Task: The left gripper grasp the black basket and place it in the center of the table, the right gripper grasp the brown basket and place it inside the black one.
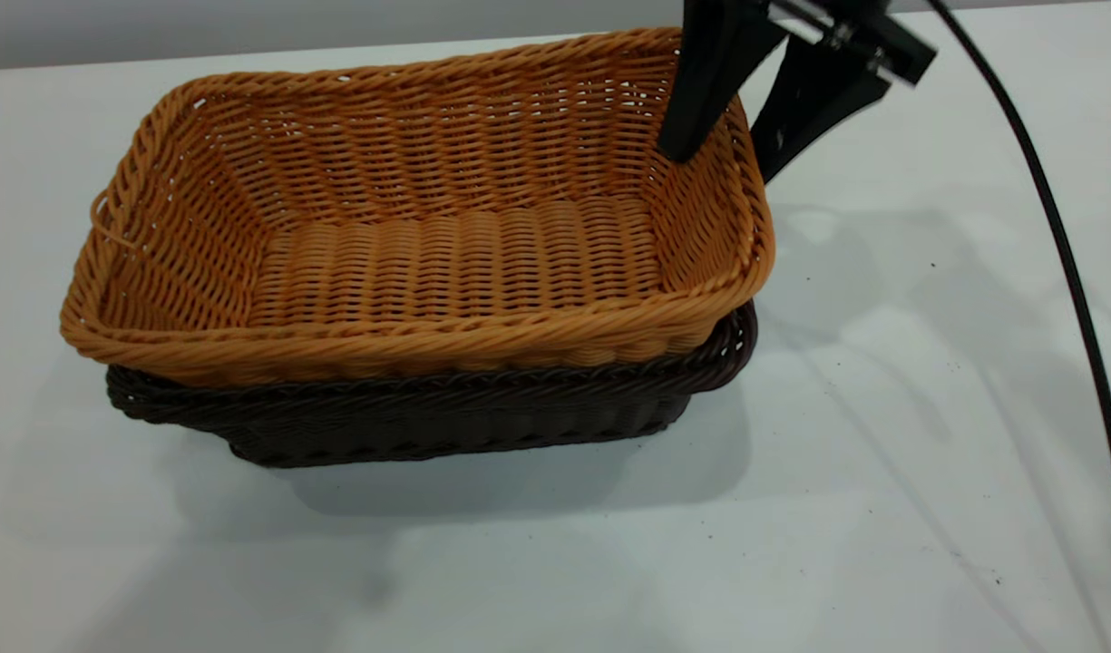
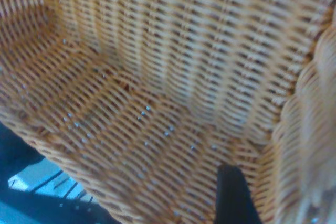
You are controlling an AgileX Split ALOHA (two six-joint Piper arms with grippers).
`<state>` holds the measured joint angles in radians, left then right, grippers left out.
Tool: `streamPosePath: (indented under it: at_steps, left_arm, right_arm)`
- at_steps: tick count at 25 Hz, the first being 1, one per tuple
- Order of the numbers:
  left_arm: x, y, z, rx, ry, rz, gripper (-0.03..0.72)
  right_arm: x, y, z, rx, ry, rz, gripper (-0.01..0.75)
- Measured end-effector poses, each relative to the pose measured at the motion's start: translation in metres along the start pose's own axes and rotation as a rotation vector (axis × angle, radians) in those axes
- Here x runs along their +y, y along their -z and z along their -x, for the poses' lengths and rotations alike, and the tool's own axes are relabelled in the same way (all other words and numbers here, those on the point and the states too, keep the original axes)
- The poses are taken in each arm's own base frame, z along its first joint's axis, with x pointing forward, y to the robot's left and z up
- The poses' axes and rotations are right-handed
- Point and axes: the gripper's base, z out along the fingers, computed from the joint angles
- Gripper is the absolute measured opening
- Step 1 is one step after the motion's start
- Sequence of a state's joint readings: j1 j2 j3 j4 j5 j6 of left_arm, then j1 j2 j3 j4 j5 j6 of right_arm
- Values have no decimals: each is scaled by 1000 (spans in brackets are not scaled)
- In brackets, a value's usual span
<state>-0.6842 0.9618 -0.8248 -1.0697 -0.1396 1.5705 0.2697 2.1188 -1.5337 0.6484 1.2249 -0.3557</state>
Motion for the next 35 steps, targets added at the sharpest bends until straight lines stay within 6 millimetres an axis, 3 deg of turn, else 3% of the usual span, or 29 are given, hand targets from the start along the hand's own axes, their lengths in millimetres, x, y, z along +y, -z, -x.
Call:
streamPosePath:
  at_steps: [5, 10, 16, 21, 26, 29, 35]
  left_arm:
    - [0, 0, 0, 0, 0, 0, 512]
    - [0, 0, 0, 0, -1, 2, 512]
    - [0, 0, 0, 0, -1, 2, 487]
    - [1, 0, -1, 11, 74, 5, 416]
    - [4, 2, -1, 13, 131, 31, 311]
    - [10, 11, 5, -15, 136, 72, 231]
    - [20, 32, 15, -77, 186, 105, 62]
  right_arm:
    - [5, 19, 13, -53, 34, -83, 400]
    - [21, 52, 23, -149, 101, -153, 400]
    - [54, 104, 28, -317, 179, -189, 386]
    - [88, 157, 27, -495, 216, -223, 291]
    - [124, 211, 10, -674, 267, -244, 112]
    - [140, 232, -6, -738, 314, -251, 24]
    - [161, 265, -42, -829, 360, -305, 2]
